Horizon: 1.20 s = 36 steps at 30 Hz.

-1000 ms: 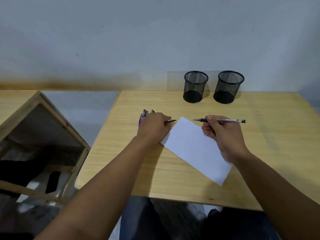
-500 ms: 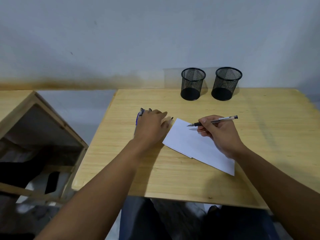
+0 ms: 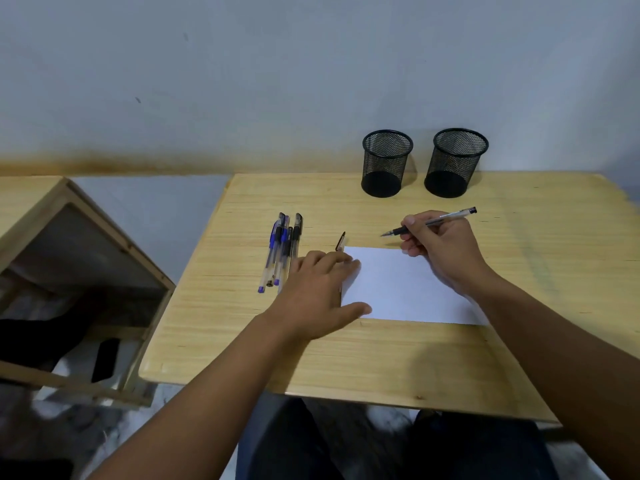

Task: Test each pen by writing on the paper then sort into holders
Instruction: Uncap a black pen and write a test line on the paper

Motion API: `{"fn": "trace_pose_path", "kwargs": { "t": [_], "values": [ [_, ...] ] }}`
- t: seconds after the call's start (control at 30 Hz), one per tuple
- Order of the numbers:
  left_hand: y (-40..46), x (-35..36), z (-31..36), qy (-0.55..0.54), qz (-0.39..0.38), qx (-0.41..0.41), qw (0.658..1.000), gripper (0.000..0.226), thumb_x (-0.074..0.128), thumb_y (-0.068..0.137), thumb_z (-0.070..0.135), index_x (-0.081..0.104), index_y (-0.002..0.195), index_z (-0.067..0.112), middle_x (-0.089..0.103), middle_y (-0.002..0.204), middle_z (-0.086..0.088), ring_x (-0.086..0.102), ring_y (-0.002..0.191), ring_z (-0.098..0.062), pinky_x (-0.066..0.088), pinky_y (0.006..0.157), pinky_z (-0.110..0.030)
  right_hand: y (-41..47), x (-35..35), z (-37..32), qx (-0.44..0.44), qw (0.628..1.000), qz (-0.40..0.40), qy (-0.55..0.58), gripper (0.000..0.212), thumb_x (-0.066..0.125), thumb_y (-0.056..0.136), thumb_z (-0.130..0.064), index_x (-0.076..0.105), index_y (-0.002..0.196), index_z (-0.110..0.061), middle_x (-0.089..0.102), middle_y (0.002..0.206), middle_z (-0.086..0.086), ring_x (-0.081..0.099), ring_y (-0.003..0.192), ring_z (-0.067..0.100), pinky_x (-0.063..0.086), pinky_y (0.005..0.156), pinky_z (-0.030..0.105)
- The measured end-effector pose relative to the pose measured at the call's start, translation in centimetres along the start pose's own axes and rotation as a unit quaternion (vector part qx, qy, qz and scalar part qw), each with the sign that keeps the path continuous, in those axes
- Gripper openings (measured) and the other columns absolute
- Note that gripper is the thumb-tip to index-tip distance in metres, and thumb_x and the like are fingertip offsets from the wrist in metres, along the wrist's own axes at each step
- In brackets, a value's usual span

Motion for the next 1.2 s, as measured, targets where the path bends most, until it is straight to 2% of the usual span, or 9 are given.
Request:
{"fn": "trace_pose_path", "kwargs": {
  "t": [0.07, 0.17, 0.27, 0.37, 0.57, 0.77, 0.87, 1.0, 1.2],
  "values": [
    [-0.1, 0.2, 0.2, -0.003, -0.001, -0.006, 1.0, 0.074, 0.049, 0.086, 0.07, 0.038, 0.147, 0.03, 0.033, 0.153, 0.011, 0.021, 0.136, -0.013, 0.018, 0.11, -0.04, 0.3, -0.5, -0.1, -0.006, 0.999, 0.045, -0.008, 0.013, 0.068, 0.092, -0.031, 0.071, 0.088, -0.019, 0.073, 0.077, 0.006, 0.069, 0.07, 0.021, 0.055, 0.072, 0.041],
    [-0.2, 0.4, 0.5, 0.005, -0.004, -0.018, 1.0, 0.075, 0.045, 0.088, 0.071, 0.035, 0.149, 0.029, 0.029, 0.156, 0.009, 0.016, 0.139, -0.013, 0.015, 0.11, -0.039, 0.0, -0.3, -0.8, -0.019, 0.996, 0.085, 0.001, 0.008, 0.065, 0.094, -0.026, 0.069, 0.089, -0.021, 0.073, 0.08, 0.003, 0.07, 0.075, 0.017, 0.056, 0.07, 0.033],
    [-0.4, 0.6, 0.8, 0.016, 0.005, -0.029, 0.999, 0.074, 0.041, 0.089, 0.072, 0.035, 0.15, 0.03, 0.028, 0.156, 0.01, 0.017, 0.137, -0.015, 0.015, 0.107, -0.038, -1.2, 0.6, -0.8, -0.012, 0.995, 0.094, 0.038, 0.002, 0.068, 0.092, -0.018, 0.07, 0.093, -0.017, 0.073, 0.083, 0.004, 0.07, 0.078, 0.014, 0.059, 0.076, 0.029],
    [-0.5, 0.7, 0.8, 0.02, 0.01, -0.04, 0.999, 0.075, 0.04, 0.088, 0.075, 0.036, 0.149, 0.032, 0.028, 0.157, 0.011, 0.018, 0.136, -0.015, 0.016, 0.107, -0.038, -2.4, 2.0, 0.1, 0.023, 0.995, 0.085, 0.053, 0.015, 0.074, 0.085, -0.005, 0.071, 0.095, -0.016, 0.075, 0.085, 0.005, 0.071, 0.081, 0.018, 0.06, 0.084, 0.037],
    [-0.5, 0.6, 0.7, 0.021, 0.018, -0.067, 0.997, 0.076, 0.04, 0.083, 0.079, 0.04, 0.145, 0.037, 0.032, 0.157, 0.016, 0.024, 0.134, -0.012, 0.016, 0.106, -0.038, -2.9, 4.4, 0.7, 0.052, 0.995, 0.082, 0.004, 0.003, 0.072, 0.088, -0.016, 0.07, 0.09, -0.018, 0.075, 0.083, 0.001, 0.074, 0.083, 0.016, 0.059, 0.089, 0.044],
    [-0.5, 0.6, 0.6, 0.024, 0.014, -0.07, 0.997, 0.074, 0.037, 0.082, 0.08, 0.041, 0.143, 0.038, 0.034, 0.156, 0.017, 0.028, 0.133, -0.012, 0.02, 0.103, -0.04, -1.7, 6.0, 0.2, 0.035, 0.997, 0.044, -0.053, 0.006, 0.068, 0.088, -0.013, 0.064, 0.093, -0.013, 0.075, 0.085, 0.002, 0.072, 0.084, 0.016, 0.058, 0.088, 0.045],
    [-0.9, 0.5, 0.8, 0.017, 0.003, -0.067, 0.998, 0.074, 0.038, 0.086, 0.076, 0.036, 0.147, 0.035, 0.028, 0.159, 0.016, 0.024, 0.138, -0.013, 0.02, 0.105, -0.04, -1.5, 6.1, 0.7, 0.028, 0.996, 0.034, -0.073, 0.006, 0.067, 0.09, -0.011, 0.063, 0.094, -0.012, 0.075, 0.085, 0.002, 0.072, 0.082, 0.013, 0.058, 0.089, 0.045],
    [-1.9, 0.8, 0.8, 0.014, -0.004, -0.06, 0.998, 0.07, 0.035, 0.093, 0.069, 0.031, 0.151, 0.031, 0.022, 0.162, 0.014, 0.014, 0.149, -0.015, 0.016, 0.113, -0.042, -1.4, 5.9, 1.2, 0.026, 0.996, 0.033, -0.078, 0.009, 0.065, 0.092, -0.012, 0.063, 0.095, -0.02, 0.075, 0.088, 0.001, 0.073, 0.087, 0.014, 0.058, 0.09, 0.044],
    [-2.0, 1.0, 0.4, -0.014, 0.017, -0.064, 0.998, 0.067, 0.04, 0.09, 0.068, 0.042, 0.145, 0.032, 0.033, 0.157, 0.015, 0.02, 0.147, -0.013, 0.02, 0.111, -0.04, -1.2, 6.0, 1.5, -0.01, 0.988, 0.023, -0.151, 0.003, 0.067, 0.091, -0.018, 0.065, 0.09, -0.018, 0.074, 0.081, 0.001, 0.072, 0.082, 0.017, 0.059, 0.083, 0.048]
  ]
}}
Point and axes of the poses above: each hand's wrist, its own y-axis towards the middle knuckle, its own x-axis out of the palm, z = x × y, the point moved 6 cm from there along y, towards the middle knuckle
